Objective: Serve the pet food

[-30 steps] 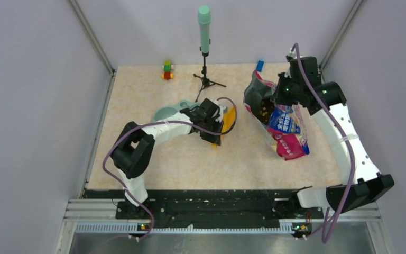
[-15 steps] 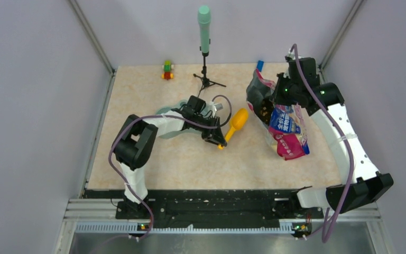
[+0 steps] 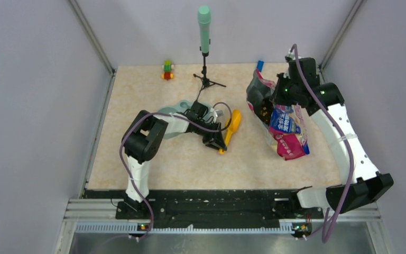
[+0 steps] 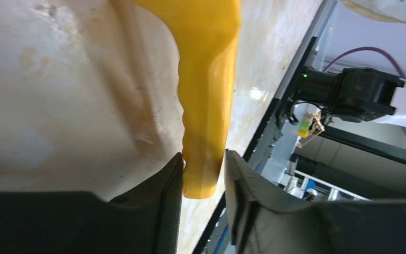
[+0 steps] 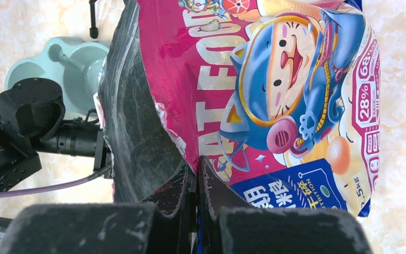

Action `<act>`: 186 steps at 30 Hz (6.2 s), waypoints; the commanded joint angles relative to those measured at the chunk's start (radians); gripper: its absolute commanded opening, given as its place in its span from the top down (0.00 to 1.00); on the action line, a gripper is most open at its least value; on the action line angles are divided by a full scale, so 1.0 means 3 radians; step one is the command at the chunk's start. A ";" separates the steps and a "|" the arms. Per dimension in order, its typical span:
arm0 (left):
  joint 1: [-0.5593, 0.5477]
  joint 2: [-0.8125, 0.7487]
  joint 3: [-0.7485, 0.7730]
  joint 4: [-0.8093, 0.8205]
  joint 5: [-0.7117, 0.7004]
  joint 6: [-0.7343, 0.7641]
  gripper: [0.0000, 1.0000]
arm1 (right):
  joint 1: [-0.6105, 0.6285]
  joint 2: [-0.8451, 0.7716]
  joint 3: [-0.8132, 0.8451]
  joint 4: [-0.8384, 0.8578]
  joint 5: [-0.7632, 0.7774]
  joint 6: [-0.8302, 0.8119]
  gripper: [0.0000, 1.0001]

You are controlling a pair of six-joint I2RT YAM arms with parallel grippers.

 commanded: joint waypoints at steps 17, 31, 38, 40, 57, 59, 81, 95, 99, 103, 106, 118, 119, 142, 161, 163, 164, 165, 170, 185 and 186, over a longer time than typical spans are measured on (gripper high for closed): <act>-0.0069 -0.0897 0.0246 -0.1086 -0.1403 0.0514 0.28 | 0.0031 -0.0095 0.0090 0.0012 -0.0082 0.0001 1.00; -0.0975 -0.0909 0.0347 -0.0722 -0.2928 0.0196 0.41 | 0.0033 -0.0057 0.0141 -0.0006 -0.0119 -0.0049 1.00; -0.1281 -0.0704 0.0382 -0.0616 -0.3821 0.0269 0.40 | 0.0031 -0.0059 0.0184 -0.0060 -0.0135 -0.0105 1.00; -0.1372 -0.0702 0.0390 -0.0619 -0.4053 0.0284 0.43 | 0.0032 -0.0052 0.0205 -0.0072 -0.0129 -0.0126 1.00; -0.1888 -0.0355 0.0796 -0.0963 -0.4613 0.0389 0.44 | 0.0030 -0.0023 0.0152 -0.0025 -0.0237 -0.0122 1.00; -0.1888 -0.0301 0.0823 -0.0965 -0.4593 0.0382 0.45 | 0.0034 -0.0024 0.0152 -0.0033 -0.0235 -0.0124 1.00; -0.1668 -0.0194 0.0585 -0.0918 -0.4555 0.0030 0.66 | 0.0034 -0.0066 0.0127 -0.0028 -0.0238 -0.0130 1.00; -0.0679 -0.0912 -0.0278 0.0025 -0.2213 -0.0109 0.99 | 0.0030 -0.0074 0.0134 -0.0047 -0.0242 -0.0129 1.00; -0.0494 -0.0875 -0.0269 0.0105 -0.1446 -0.0045 0.98 | 0.0034 -0.0065 0.0131 -0.0028 -0.0267 -0.0122 1.00; -0.0450 -0.0690 -0.0250 0.0440 -0.0559 -0.0227 0.98 | 0.0032 -0.0064 0.0137 -0.0026 -0.0253 -0.0128 1.00; -0.0447 -0.0566 -0.0256 0.0826 -0.0214 -0.0407 0.98 | 0.0030 -0.0057 0.0137 -0.0028 -0.0247 -0.0128 1.00; -0.0347 -0.0080 -0.0156 0.0858 -0.0177 -0.0478 0.96 | 0.0033 -0.0018 0.0173 -0.0028 -0.0242 -0.0157 1.00; -0.0332 -0.0072 -0.0175 0.0884 -0.0201 -0.0494 0.95 | 0.0030 -0.0015 0.0173 -0.0030 -0.0246 -0.0153 1.00; -0.0242 -0.0514 -0.0113 -0.0401 -0.1330 0.0207 0.42 | 0.0032 -0.0038 0.0157 -0.0044 -0.0217 -0.0179 1.00; -0.1450 -0.1402 -0.0206 -0.0449 -0.4403 -0.0142 0.29 | 0.0031 0.0077 0.0262 -0.0021 -0.0374 -0.0168 1.00; -0.1579 -0.1401 -0.0223 -0.0428 -0.4684 -0.0230 0.24 | 0.0034 0.0023 0.0178 0.0004 -0.0423 -0.0168 1.00; -0.1642 -0.1381 -0.0205 -0.0438 -0.4816 -0.0233 0.22 | 0.0037 -0.0029 0.0101 0.0041 -0.0454 -0.0152 1.00; -0.1705 -0.1344 -0.0162 -0.0459 -0.4925 -0.0224 0.21 | 0.0036 -0.0089 0.0018 0.0077 -0.0470 -0.0144 1.00; -0.1952 -0.1042 0.0161 -0.0794 -0.5245 -0.0466 0.17 | 0.0034 -0.0355 -0.0189 0.0112 -0.0233 -0.0132 1.00; -0.2344 -0.1055 -0.0368 -0.0334 -0.5468 -0.0968 0.17 | 0.0032 -0.0678 -0.0431 0.0126 0.0230 -0.0224 1.00; -0.2354 -0.1038 -0.0412 -0.0270 -0.5473 -0.0990 0.17 | 0.0034 -0.0681 -0.0463 0.0136 0.0222 -0.0228 1.00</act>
